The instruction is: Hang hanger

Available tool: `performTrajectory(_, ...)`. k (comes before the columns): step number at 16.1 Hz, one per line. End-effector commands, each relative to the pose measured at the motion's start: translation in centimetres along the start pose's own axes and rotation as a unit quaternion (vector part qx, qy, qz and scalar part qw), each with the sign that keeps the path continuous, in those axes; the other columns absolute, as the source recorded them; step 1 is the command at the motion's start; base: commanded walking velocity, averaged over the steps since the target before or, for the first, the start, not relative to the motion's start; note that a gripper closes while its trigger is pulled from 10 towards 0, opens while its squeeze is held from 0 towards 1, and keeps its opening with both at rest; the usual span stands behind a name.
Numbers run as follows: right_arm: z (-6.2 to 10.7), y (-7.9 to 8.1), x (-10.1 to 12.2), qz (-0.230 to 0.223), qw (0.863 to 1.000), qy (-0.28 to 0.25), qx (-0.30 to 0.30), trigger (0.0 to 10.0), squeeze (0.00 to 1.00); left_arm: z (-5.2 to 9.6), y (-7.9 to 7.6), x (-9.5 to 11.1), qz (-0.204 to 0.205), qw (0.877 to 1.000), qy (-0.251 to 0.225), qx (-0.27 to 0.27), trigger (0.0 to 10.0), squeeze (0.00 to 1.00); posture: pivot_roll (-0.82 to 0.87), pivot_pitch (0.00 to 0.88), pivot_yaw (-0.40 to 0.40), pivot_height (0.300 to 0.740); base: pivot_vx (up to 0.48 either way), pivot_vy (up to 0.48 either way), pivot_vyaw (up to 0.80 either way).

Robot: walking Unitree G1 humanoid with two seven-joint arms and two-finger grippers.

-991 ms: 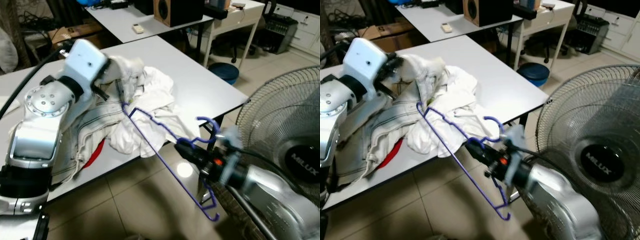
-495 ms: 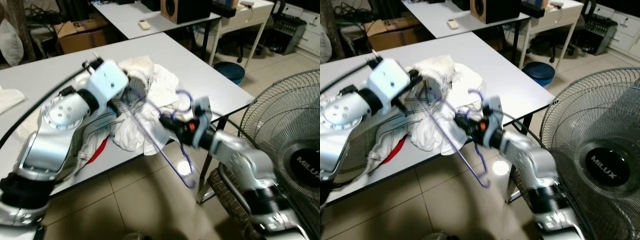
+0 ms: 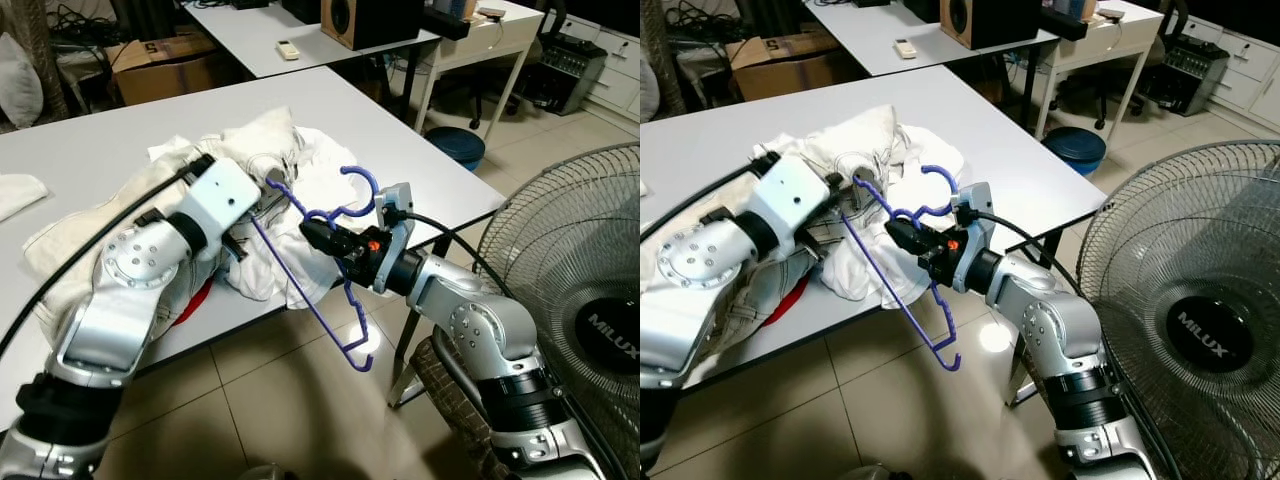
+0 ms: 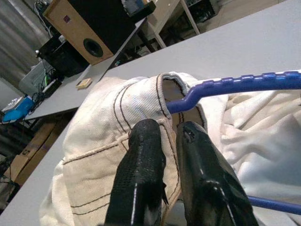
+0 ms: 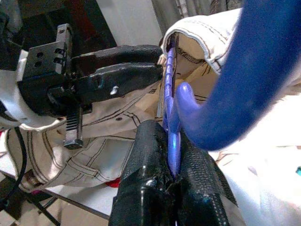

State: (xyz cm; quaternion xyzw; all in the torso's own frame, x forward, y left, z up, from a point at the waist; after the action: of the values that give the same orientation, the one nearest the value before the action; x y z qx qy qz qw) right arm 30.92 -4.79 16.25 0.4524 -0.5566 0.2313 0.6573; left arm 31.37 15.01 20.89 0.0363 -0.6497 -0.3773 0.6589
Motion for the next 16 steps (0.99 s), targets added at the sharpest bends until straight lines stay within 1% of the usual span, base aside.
performTrajectory(1,-0.2,0.7,0.5,-0.003,1.000,-0.016,0.016,10.0,0.00,0.2,-0.1,0.2,0.003,1.000,-0.001,0.014,10.0,1.00,-0.07,0.000,0.023,0.740,0.000,0.000,0.00)
performTrajectory(4,-0.2,0.7,0.7,-0.003,1.000,-0.020,0.015,10.0,0.00,0.4,0.4,-0.5,0.020,0.997,0.020,0.078,10.0,1.00,-0.07,0.000,0.020,0.740,0.000,0.000,0.00)
performTrajectory(6,-0.3,0.7,0.8,-0.004,1.000,-0.022,0.017,10.0,0.00,0.7,-0.2,-0.8,0.057,0.993,0.030,0.100,10.0,1.00,-0.07,0.000,0.013,0.740,0.000,0.000,0.00)
performTrajectory(7,-0.3,0.7,0.9,-0.004,1.000,-0.021,0.019,10.0,0.00,0.8,-0.5,-0.9,0.060,0.991,0.035,0.110,10.0,1.00,-0.06,0.000,0.009,0.740,0.000,0.000,0.00)
performTrajectory(8,-0.4,0.7,0.9,-0.004,1.000,-0.022,0.020,10.0,0.00,0.8,-0.5,-1.0,0.057,0.991,0.039,0.116,10.0,1.00,-0.06,0.000,0.009,0.740,0.000,0.000,0.00)
performTrajectory(10,-0.5,0.9,1.1,-0.004,0.999,-0.024,0.027,10.0,0.00,0.9,-0.1,-1.6,0.027,0.986,0.057,0.152,10.0,1.00,-0.06,0.000,0.000,0.740,0.000,0.000,0.00)
performTrajectory(11,-0.5,1.0,1.2,-0.004,0.999,-0.025,0.030,10.0,0.00,0.8,0.0,-1.7,0.020,0.984,0.062,0.167,10.0,1.00,-0.07,0.000,-0.001,0.740,0.000,0.000,0.00)
performTrajectory(12,-0.6,1.0,1.2,-0.005,0.999,-0.025,0.031,10.0,0.00,0.7,-0.1,-1.6,0.027,0.983,0.055,0.175,10.0,1.00,-0.07,0.000,-0.002,0.740,0.000,0.000,0.00)
performTrajectory(13,-0.6,1.0,1.3,-0.005,0.999,-0.025,0.032,10.0,0.00,0.5,-0.2,-1.4,0.034,0.983,0.048,0.176,10.0,0.98,-0.07,0.000,-0.004,0.740,0.000,0.000,0.00)
performTrajectory(14,-0.6,1.1,1.2,-0.006,0.999,-0.025,0.033,10.0,0.00,-0.2,-1.2,-0.7,0.073,0.984,0.027,0.161,10.0,0.00,-0.07,0.000,-0.003,0.740,0.000,0.000,0.00)
performTrajectory(16,-0.6,1.1,1.2,-0.006,0.999,-0.025,0.033,10.0,0.00,-0.5,-1.9,-0.4,0.094,0.984,0.019,0.153,10.0,0.00,-0.07,0.000,-0.003,0.740,0.000,0.000,0.00)
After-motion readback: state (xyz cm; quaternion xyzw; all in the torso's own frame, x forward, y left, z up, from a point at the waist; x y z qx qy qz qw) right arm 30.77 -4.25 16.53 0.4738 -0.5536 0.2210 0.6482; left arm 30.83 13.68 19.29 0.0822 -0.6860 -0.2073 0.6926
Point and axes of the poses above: a point about 5 cm out from each wrist's last joint towards the gripper, its own z axis pointing back from the gripper into the wrist, its own x axis along the axis of the wrist's last joint, y = z × x, the point moved 2 cm from there along -z, pointing out of the wrist towards the gripper, and after that the axes turned 3 degrees about z, right-handed, at the moved point
